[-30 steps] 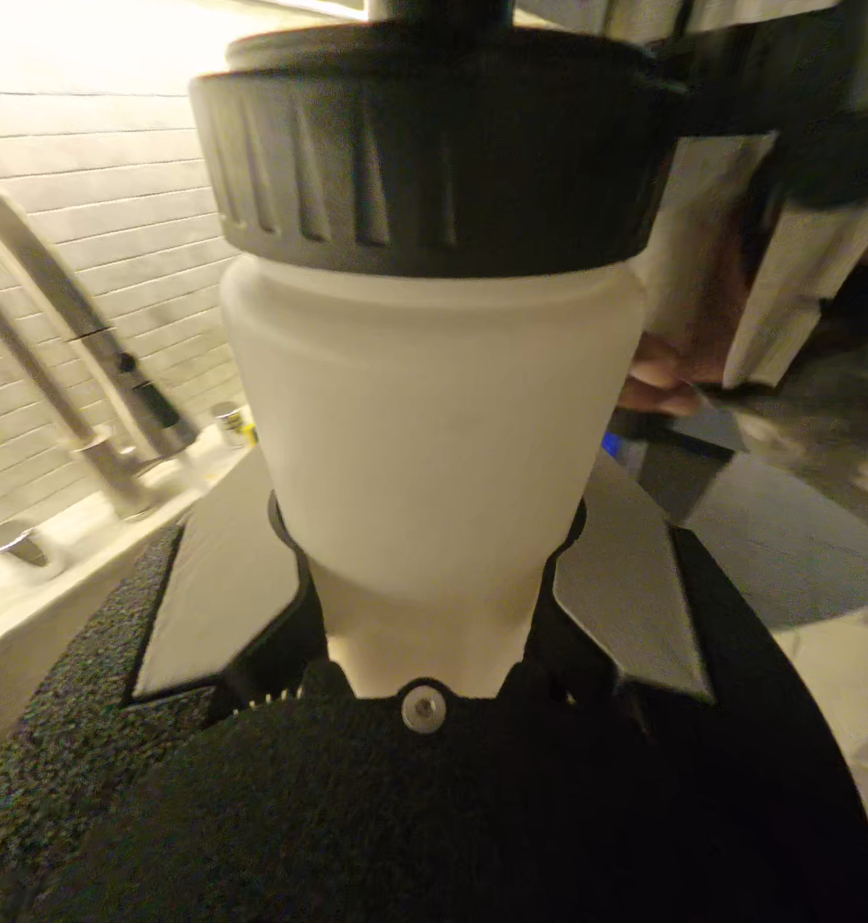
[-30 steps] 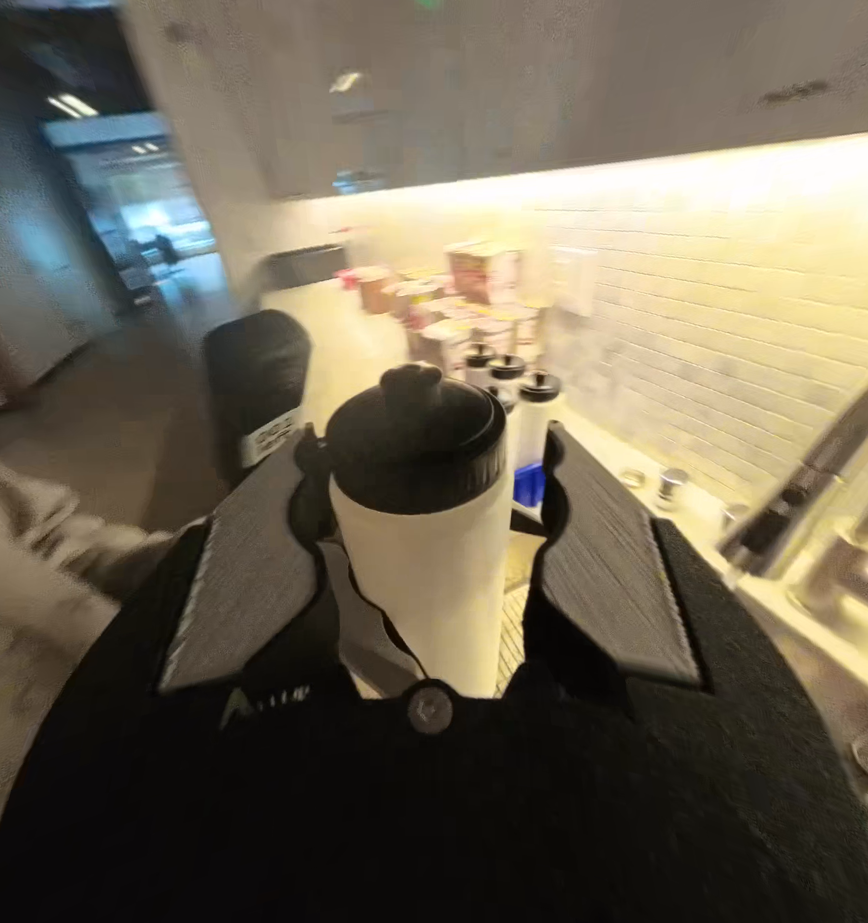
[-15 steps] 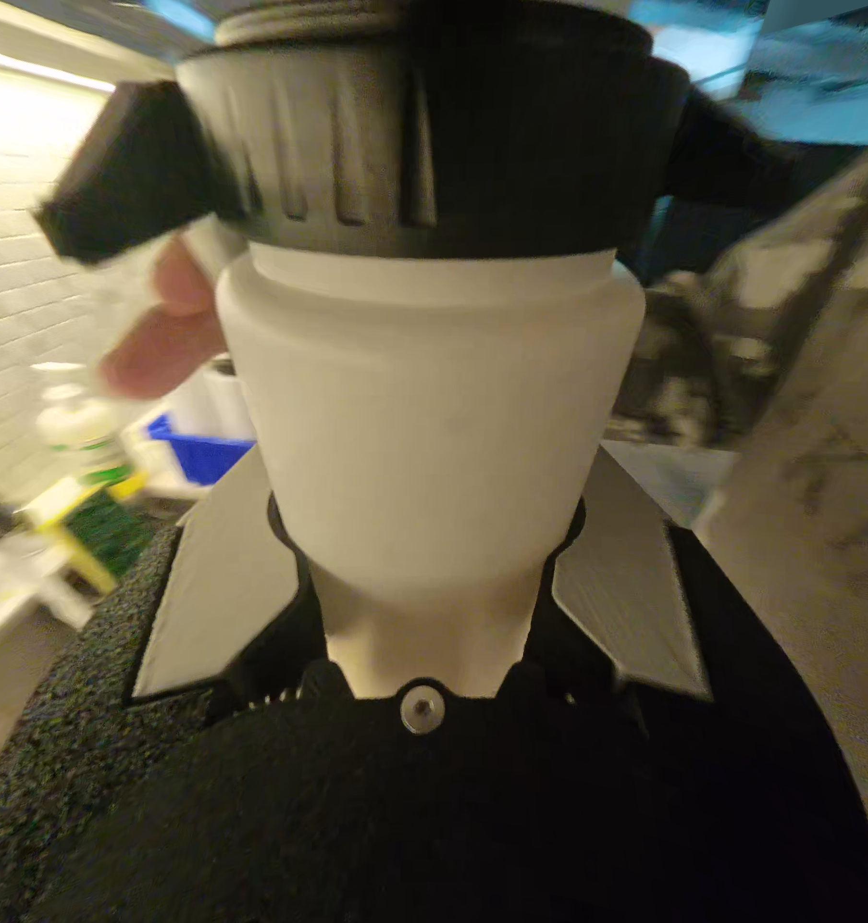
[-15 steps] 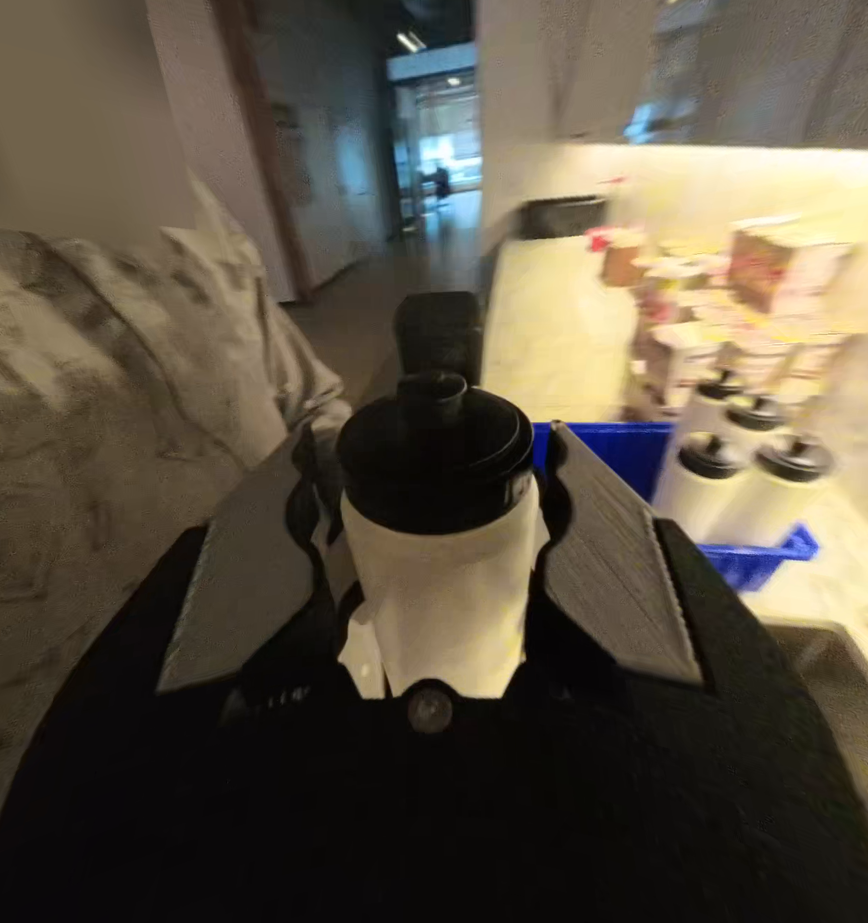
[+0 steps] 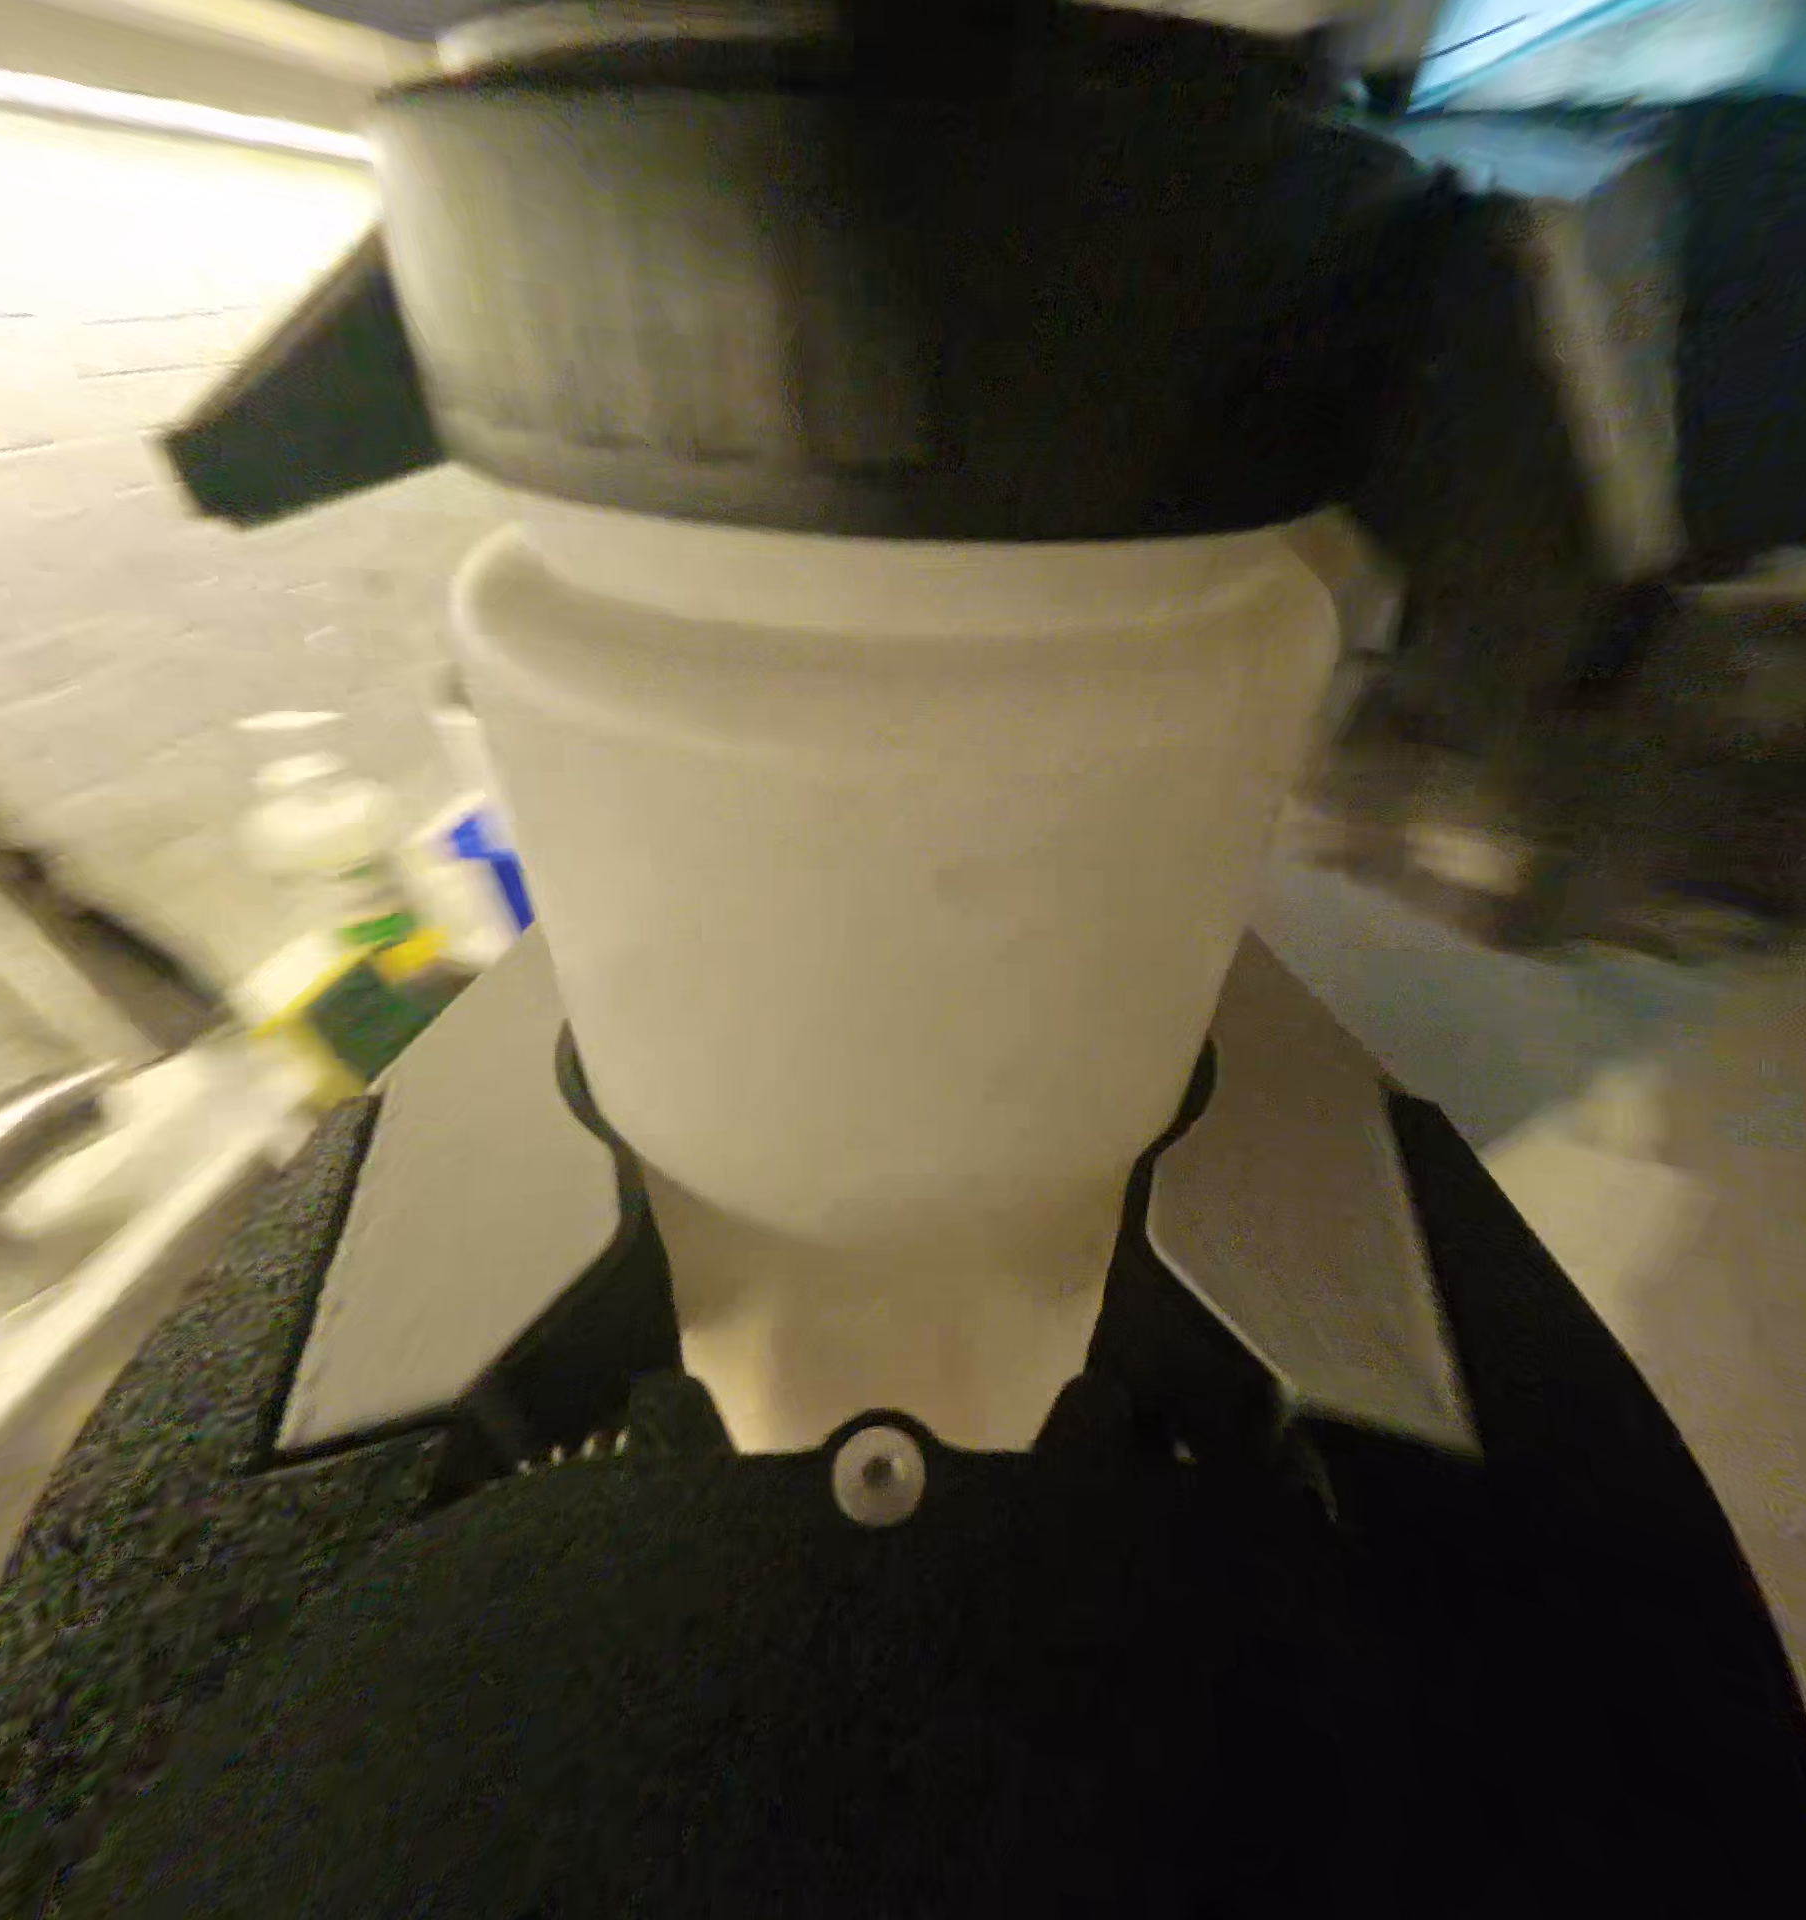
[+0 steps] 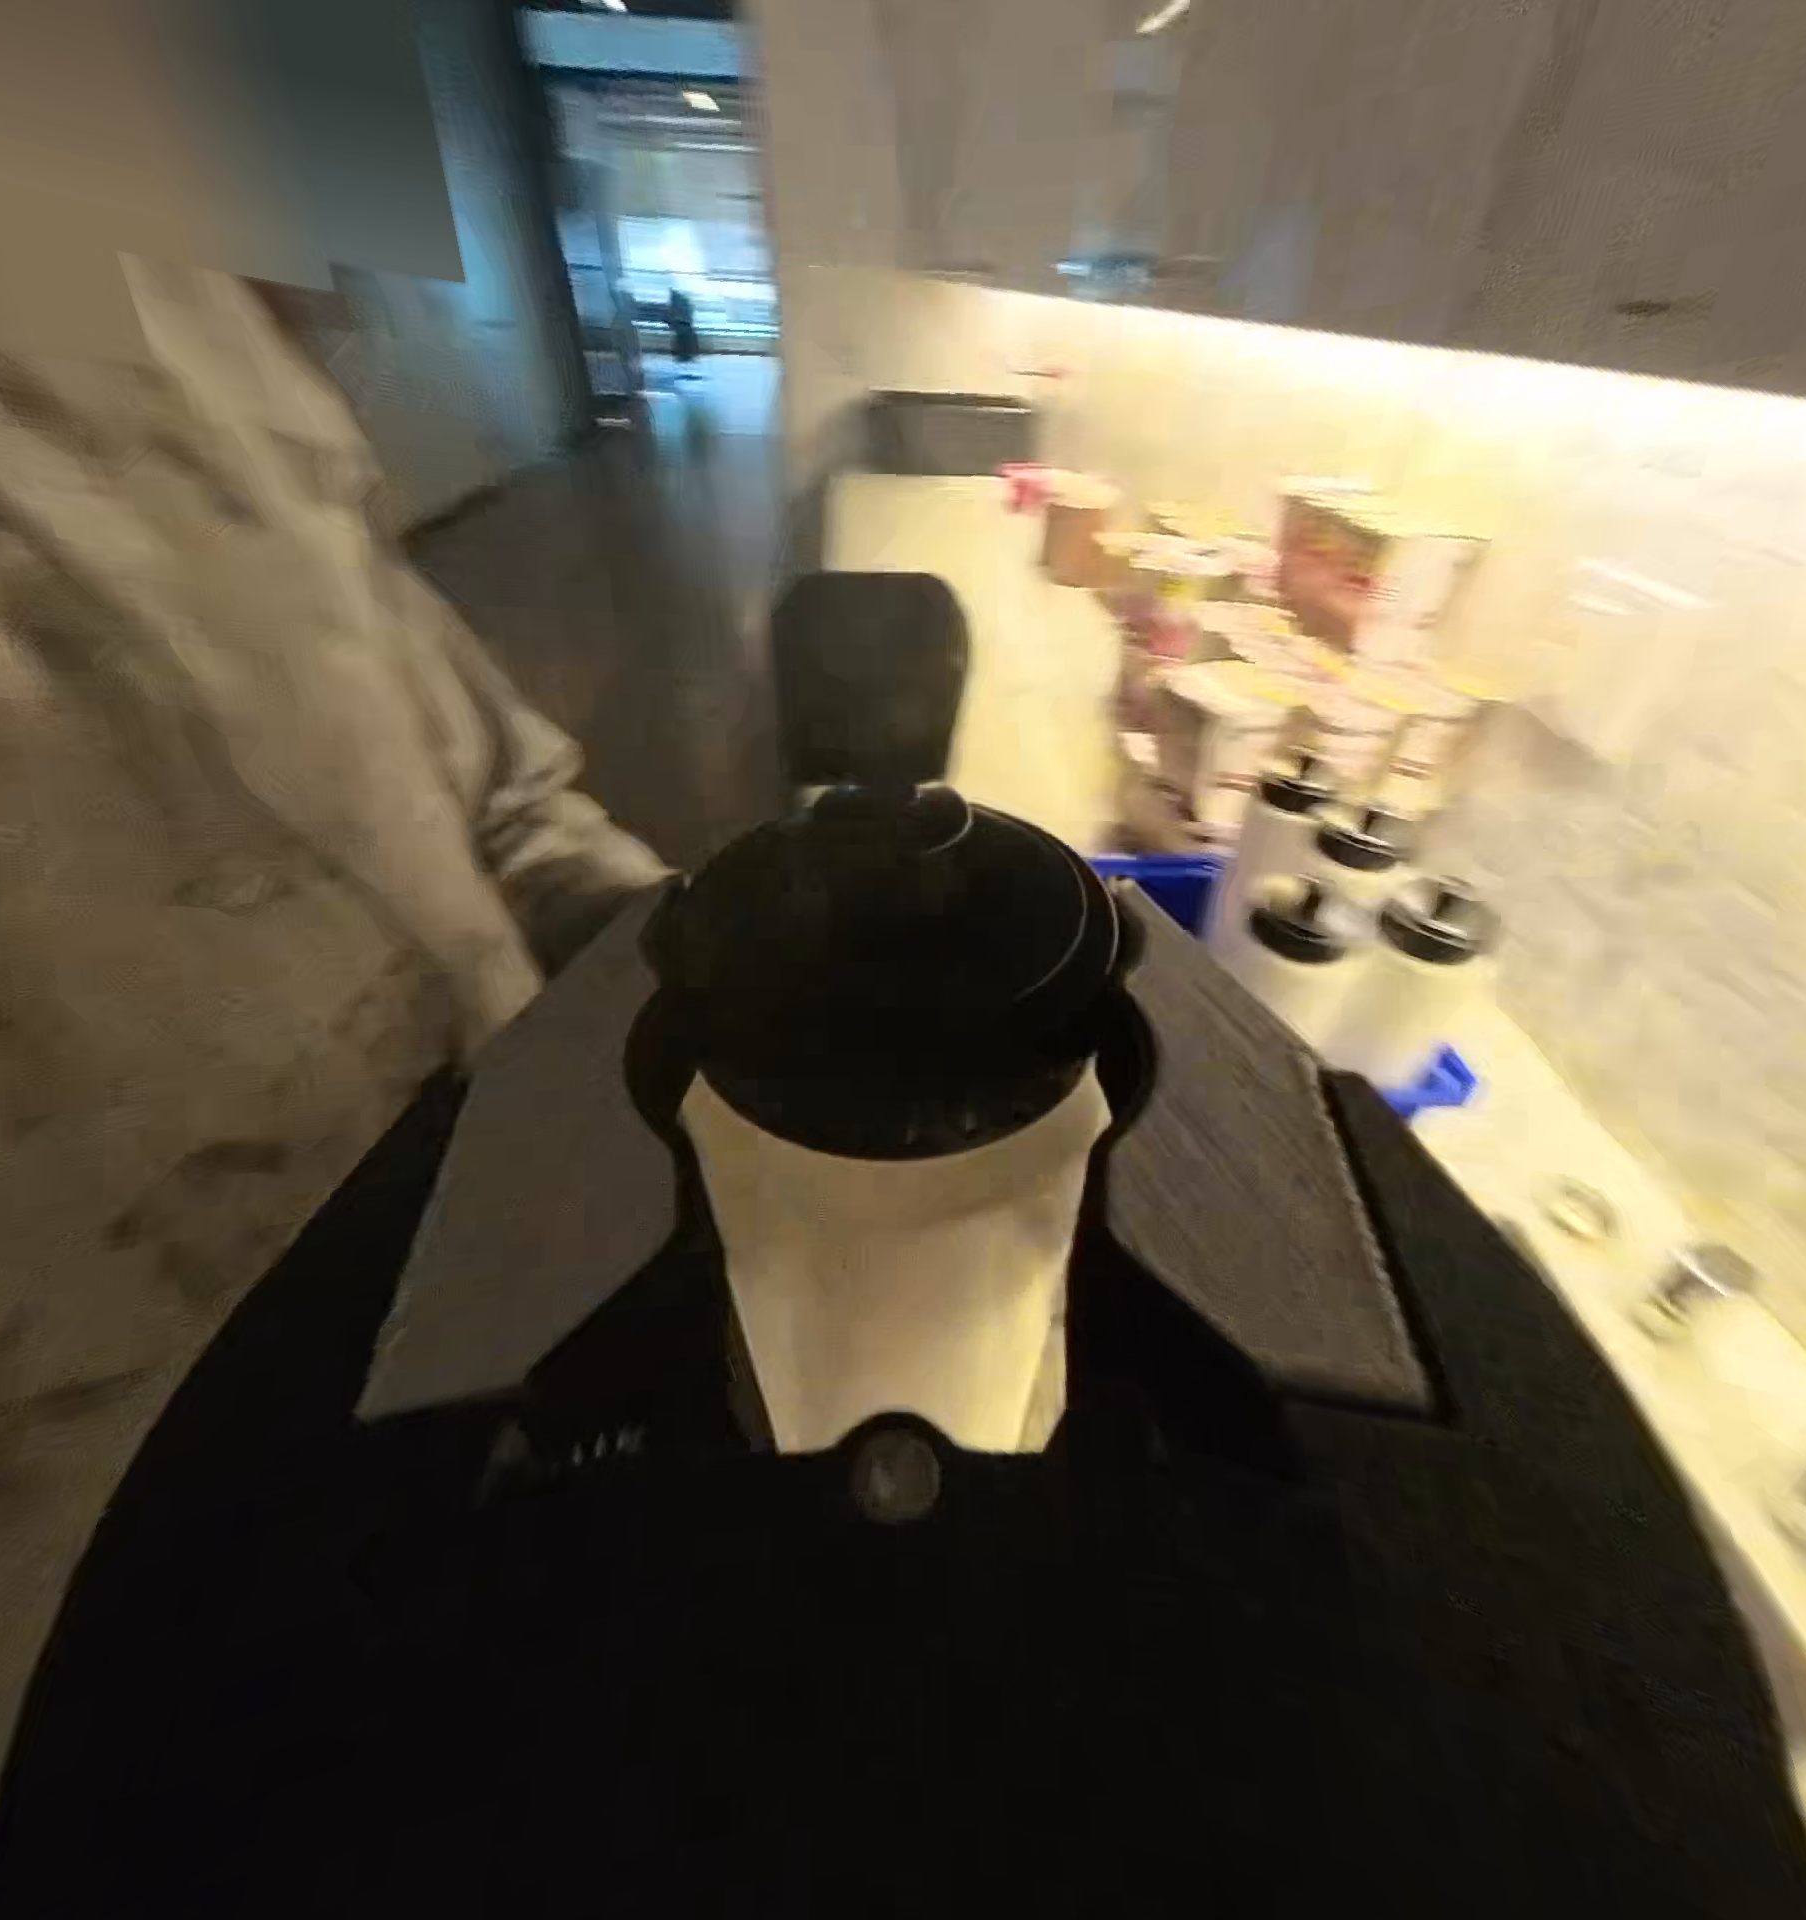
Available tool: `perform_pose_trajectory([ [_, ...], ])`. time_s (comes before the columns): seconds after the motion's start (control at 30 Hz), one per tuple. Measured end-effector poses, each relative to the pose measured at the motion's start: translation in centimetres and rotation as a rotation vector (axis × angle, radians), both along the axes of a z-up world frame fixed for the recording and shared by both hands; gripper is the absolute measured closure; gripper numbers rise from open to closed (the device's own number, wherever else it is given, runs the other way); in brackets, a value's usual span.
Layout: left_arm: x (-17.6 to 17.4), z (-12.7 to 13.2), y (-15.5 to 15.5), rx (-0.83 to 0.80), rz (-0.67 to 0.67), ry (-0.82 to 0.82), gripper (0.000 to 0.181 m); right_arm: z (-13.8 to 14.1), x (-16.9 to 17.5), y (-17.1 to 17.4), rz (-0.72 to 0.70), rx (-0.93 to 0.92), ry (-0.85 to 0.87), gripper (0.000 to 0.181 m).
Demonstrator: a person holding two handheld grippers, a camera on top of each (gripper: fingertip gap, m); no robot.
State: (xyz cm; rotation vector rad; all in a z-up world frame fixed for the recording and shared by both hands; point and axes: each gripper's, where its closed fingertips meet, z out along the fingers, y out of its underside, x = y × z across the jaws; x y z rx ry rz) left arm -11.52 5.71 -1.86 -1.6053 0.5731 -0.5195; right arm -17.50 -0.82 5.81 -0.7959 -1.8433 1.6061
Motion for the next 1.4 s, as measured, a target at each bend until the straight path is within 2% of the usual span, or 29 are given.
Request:
perform_pose_trajectory([
  [0.03, 1.5, 0.4, -1.4, 0.000, -0.135, -0.030, 0.077, 0.3, 1.2, -1.2, 0.178, -0.016, -0.021, 0.104],
  [0.1, 3.8, 1.3, -4.2, -0.034, -0.380, -0.099, 0.077, 1.0, 3.1, -2.8, 0.446, -0.051, -0.104, 0.104],
  [0.3, 6.9, 4.6, -10.7, -0.142, -0.947, -0.274, 0.077, 4.5, 7.6, -5.6, 0.995, -0.129, -0.214, 0.104],
  [0.37, 7.7, 4.6, -11.1, -0.172, -1.025, -0.287, 0.077, 8.2, 9.1, -5.4, 1.146, -0.261, -0.147, 0.104],
  [0.4, 8.0, 4.5, -11.3, -0.175, -1.052, -0.284, 0.077, 8.9, 8.9, -5.4, 1.131, -0.246, -0.099, 0.103],
  [0.47, 8.2, 4.6, -10.2, -0.156, -0.999, -0.283, 0.077, 10.0, 7.9, -5.1, 1.022, -0.228, -0.009, 0.104],
  [0.53, 7.6, 4.4, -7.7, -0.102, -0.837, -0.276, 0.077, 10.8, 6.8, -3.6, 0.844, -0.242, 0.073, 0.103],
  [0.57, 6.9, 4.2, -6.3, -0.088, -0.746, -0.276, 0.077, 10.7, 6.3, -2.6, 0.738, -0.243, 0.106, 0.103],
  [0.63, 5.0, 3.1, -3.3, -0.054, -0.511, -0.245, 0.077, 9.4, 4.3, 0.3, 0.440, -0.251, 0.134, 0.103],
  [0.73, 0.8, 0.4, 0.6, -0.039, -0.143, -0.179, 0.075, 4.9, 2.5, 6.5, -0.039, -0.279, 0.132, 0.103],
  [0.8, -2.3, -1.8, 2.2, -0.055, 0.070, -0.151, 0.075, 0.7, 3.0, 10.6, -0.324, -0.290, 0.094, 0.103],
  [0.97, -8.6, -9.4, 4.9, -0.171, 0.439, -0.075, 0.075, -9.2, 8.8, 17.8, -0.871, -0.283, -0.023, 0.103],
  [1.07, -10.7, -15.1, 6.8, -0.252, 0.551, 0.012, 0.075, -12.6, 13.3, 20.0, -1.067, -0.277, -0.084, 0.102],
  [1.2, -11.9, -21.7, 10.1, -0.331, 0.584, 0.065, 0.075, -13.9, 17.6, 21.5, -1.157, -0.274, -0.146, 0.103],
  [1.3, -12.5, -25.0, 13.2, -0.355, 0.596, 0.074, 0.074, -13.9, 19.4, 22.6, -1.186, -0.201, -0.190, 0.103],
  [1.4, -12.9, -26.6, 16.9, -0.337, 0.609, 0.064, 0.076, -13.7, 20.2, 23.6, -1.192, -0.157, -0.227, 0.102],
])
